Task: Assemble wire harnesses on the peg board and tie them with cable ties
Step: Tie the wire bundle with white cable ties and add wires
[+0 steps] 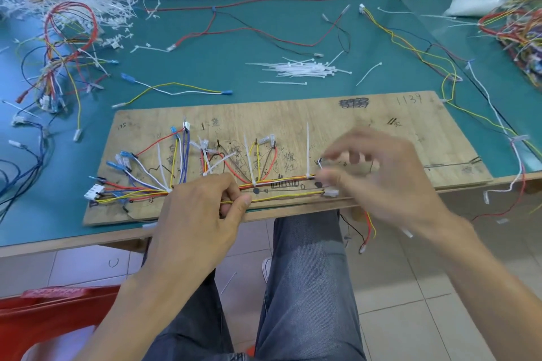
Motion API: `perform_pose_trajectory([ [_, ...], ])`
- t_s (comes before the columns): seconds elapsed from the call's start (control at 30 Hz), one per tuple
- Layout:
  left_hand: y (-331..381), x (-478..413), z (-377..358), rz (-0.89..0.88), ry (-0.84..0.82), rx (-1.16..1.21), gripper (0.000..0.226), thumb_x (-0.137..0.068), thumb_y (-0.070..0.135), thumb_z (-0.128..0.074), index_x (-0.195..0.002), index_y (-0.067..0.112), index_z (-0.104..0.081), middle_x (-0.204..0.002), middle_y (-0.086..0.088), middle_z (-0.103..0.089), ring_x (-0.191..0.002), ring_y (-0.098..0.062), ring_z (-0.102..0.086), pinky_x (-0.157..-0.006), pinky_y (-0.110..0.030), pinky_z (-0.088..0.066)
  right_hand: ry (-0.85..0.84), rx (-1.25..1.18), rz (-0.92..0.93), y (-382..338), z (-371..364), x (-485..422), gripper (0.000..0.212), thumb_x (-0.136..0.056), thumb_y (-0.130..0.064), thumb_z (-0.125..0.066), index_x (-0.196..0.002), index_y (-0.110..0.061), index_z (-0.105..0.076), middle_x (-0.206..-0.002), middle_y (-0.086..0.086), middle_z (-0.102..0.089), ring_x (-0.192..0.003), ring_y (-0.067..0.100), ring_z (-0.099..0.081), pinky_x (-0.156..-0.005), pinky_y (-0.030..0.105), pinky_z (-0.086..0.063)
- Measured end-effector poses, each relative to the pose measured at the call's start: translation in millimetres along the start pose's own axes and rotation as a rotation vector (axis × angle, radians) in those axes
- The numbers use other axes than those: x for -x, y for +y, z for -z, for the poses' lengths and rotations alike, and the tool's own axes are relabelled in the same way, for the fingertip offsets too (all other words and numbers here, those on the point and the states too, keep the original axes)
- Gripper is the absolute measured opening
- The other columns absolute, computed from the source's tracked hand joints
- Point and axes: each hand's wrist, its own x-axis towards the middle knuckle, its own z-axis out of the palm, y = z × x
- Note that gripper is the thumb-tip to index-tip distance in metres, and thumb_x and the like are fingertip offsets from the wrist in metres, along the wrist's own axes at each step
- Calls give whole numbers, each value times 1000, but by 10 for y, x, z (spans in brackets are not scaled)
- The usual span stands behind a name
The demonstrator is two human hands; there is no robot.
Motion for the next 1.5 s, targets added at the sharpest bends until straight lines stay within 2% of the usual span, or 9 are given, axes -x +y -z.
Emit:
perform_pose_trajectory([
  [0.13, -13, -18, -6, 20, -13, -23, 25, -87, 37, -80, -71, 31, -61, -58, 16, -56, -74, -2, -59, -55, -20, -35, 81, 17, -204, 220, -28, -1005, 7, -92, -36, -77, -89, -30, -79, -78, -18, -74, -72, -1, -64, -72, 19, -50],
  [0.23, -3, -26, -1, 34, -26, -21, 27, -86, 37, -81, -70, 31, -61, -58, 15, -57, -63, -2, -56, -55, -23, -37, -26, 237, -292, 466, -218, -1568, 18, -93, -30, -78, -108, -22, -80, -95, -4, -77, -94, 17, -71, -93, 32, -55],
  [0.5, 28, -30, 16, 51, -23, -5, 27, -87, 38, -80, -70, 32, -60, -60, 16, -58, -64, -1, -55, -60, -35, -51, -73, 387, -268, 637, -435, -1844, 8, -92, -14, -75, -94, -19, -81, -94, 9, -76, -94, 33, -69, -83, 40, -58],
  [0.63, 0, -23, -8, 38, -3, 33, 27, -85, 34, -82, -69, 31, -61, -58, 17, -57, -60, -1, -56, -59, -32, -51, -58, 428, -159, 418, -283, -1721, 26, -86, 8, -46, -96, -5, -66, -95, 10, -73, -98, 37, -63, -82, 49, -55],
  [0.77, -32, -14, 3, 29, 26, 112, 23, -84, 37, -82, -69, 33, -64, -64, 15, -63, -70, -8, -63, -59, -26, -49, -182, 452, 228, -161, -44, -1321, 30, -86, 11, -54, -95, -17, -59, -85, -8, -63, -81, 22, -54, -74, 43, -50],
  [0.9, -2, 24, 77, 39, 41, 280, 27, -80, 59, -70, -72, 32, -71, -72, 22, -68, -72, -5, -66, -61, -13, -45, -357, 561, 520, -613, 82, -840, 42, -74, 14, -55, -99, -19, -56, -94, -2, -63, -83, 30, -60, -67, 43, -49],
  [1.07, 5, 116, 131, 5, 2, 305, 17, -87, 46, -77, -77, 33, -72, -73, 20, -69, -69, -9, -65, -60, -13, -45, -523, 759, 586, -708, 16, -760, 38, -87, 9, -44, -114, -17, -52, -108, 4, -59, -96, 38, -61, -72, 47, -51],
  [1.3, 22, 141, 138, 0, -10, 389, 10, -91, 32, -80, -99, 32, -74, -71, 15, -64, -66, -10, -61, -62, -8, -46, -580, 1031, 662, -745, 129, -807, 33, -82, 9, -56, -102, -16, -49, -91, 4, -54, -86, 38, -61, -57, 40, -37],
  [1.5, -1, 43, 115, -40, -11, 302, 3, -93, 33, -77, -96, 31, -77, -66, 10, -64, -62, -13, -61, -63, -29, -54, -671, 1032, 757, -1019, -260, -632, 29, -85, 3, -40, -97, -22, -35, -93, 3, -47, -101, 32, -58, -58, 38, -32],
])
